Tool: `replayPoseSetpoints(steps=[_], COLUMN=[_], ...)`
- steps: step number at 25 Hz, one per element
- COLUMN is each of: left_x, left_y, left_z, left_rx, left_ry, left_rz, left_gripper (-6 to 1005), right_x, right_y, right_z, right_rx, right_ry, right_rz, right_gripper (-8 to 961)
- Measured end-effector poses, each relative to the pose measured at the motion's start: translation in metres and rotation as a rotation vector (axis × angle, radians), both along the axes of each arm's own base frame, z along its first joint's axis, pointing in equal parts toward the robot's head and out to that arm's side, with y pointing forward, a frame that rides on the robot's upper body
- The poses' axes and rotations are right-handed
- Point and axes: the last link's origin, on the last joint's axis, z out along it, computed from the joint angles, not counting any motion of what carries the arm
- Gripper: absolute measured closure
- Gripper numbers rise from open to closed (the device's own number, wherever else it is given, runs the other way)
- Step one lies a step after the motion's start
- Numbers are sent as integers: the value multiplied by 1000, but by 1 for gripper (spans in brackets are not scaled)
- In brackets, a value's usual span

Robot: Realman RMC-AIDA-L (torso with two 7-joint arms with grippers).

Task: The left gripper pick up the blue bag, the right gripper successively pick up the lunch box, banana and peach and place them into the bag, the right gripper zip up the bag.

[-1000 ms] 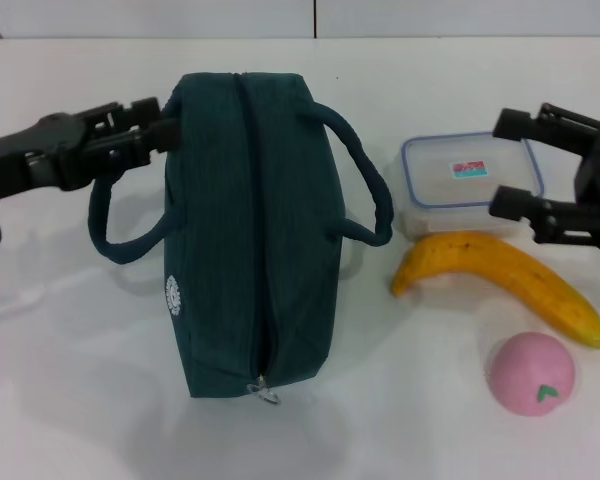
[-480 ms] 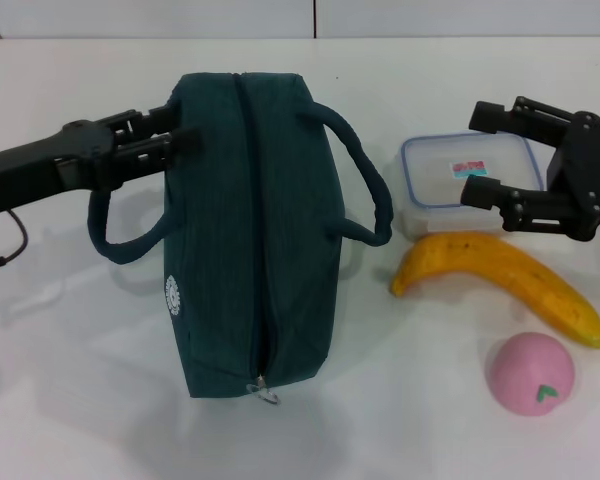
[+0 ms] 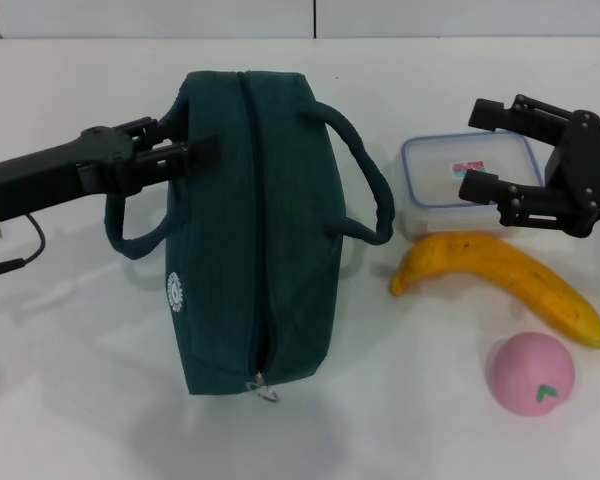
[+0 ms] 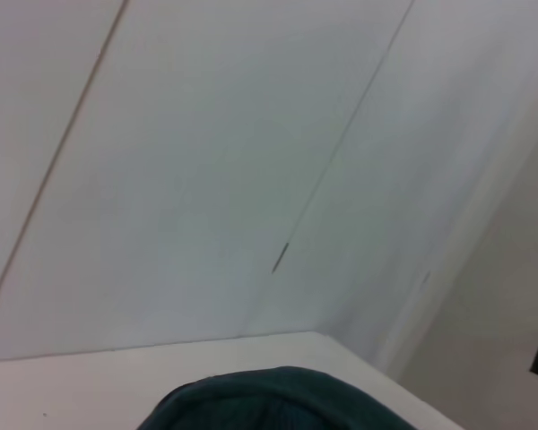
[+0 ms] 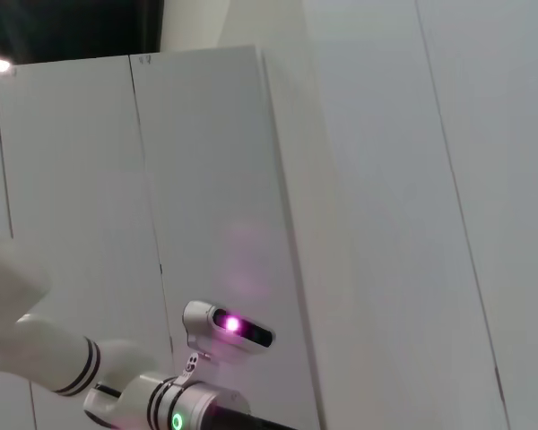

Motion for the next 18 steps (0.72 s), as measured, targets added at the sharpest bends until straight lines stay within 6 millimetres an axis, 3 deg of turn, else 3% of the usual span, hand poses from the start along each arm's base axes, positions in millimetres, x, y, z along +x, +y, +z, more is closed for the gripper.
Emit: replayPoseSetpoints(steps=[6,14,18], left_x=[0,0,0], left_y=[-3,-9,-9], left_z=[-6,-16,-17], left_rx=[34,69,70], left_ry=[14,36,38], left_rz=[-56,-146,-150], left_gripper=[242,384,519], right_x=[4,21,30], right_y=[-4,-14,-17], right_z=[-3,-10,-15], right_rx=[-9,-4,12], right_ry=[7,17,40], right_rz=[-24,-113,-185], right_gripper=[98,99,99])
